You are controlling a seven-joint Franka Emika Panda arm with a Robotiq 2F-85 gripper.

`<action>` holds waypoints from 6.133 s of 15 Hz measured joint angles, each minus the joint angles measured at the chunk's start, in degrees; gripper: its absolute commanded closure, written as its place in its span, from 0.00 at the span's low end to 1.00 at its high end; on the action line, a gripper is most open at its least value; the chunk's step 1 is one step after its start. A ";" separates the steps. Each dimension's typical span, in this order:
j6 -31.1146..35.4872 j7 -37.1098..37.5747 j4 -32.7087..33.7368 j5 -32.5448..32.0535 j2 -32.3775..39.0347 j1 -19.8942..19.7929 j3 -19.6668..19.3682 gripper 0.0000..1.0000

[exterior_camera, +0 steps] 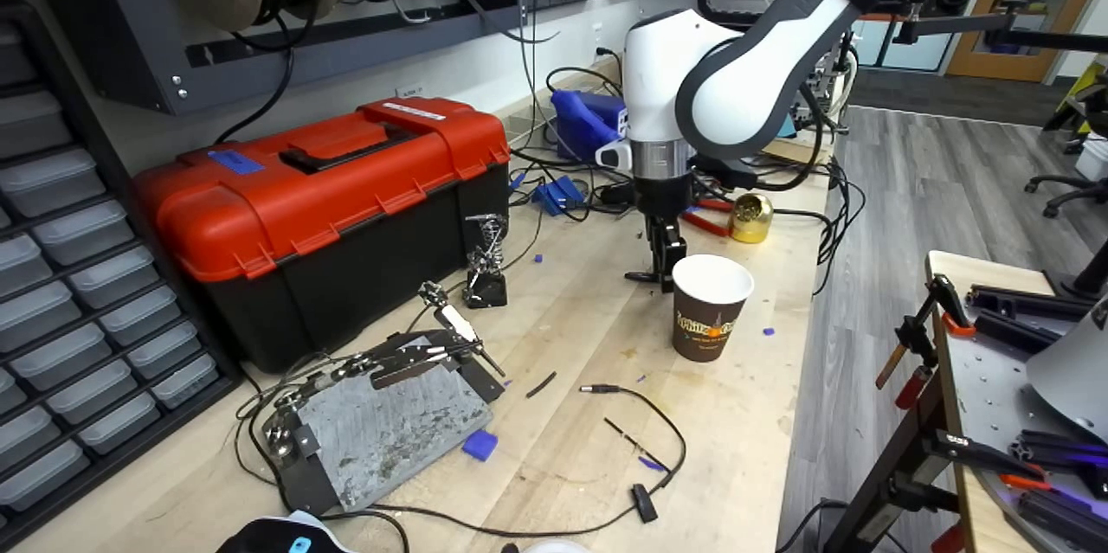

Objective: Pick the pen on the table and put it in the cup

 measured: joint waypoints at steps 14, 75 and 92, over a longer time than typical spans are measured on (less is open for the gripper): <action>-1.10 0.09 0.24 3.61 -0.33 -1.94 0.22 0.96; 16.63 -13.99 -14.03 25.11 -25.89 9.41 4.98 0.96; 23.16 -33.89 -26.73 50.99 -35.51 16.77 3.39 0.96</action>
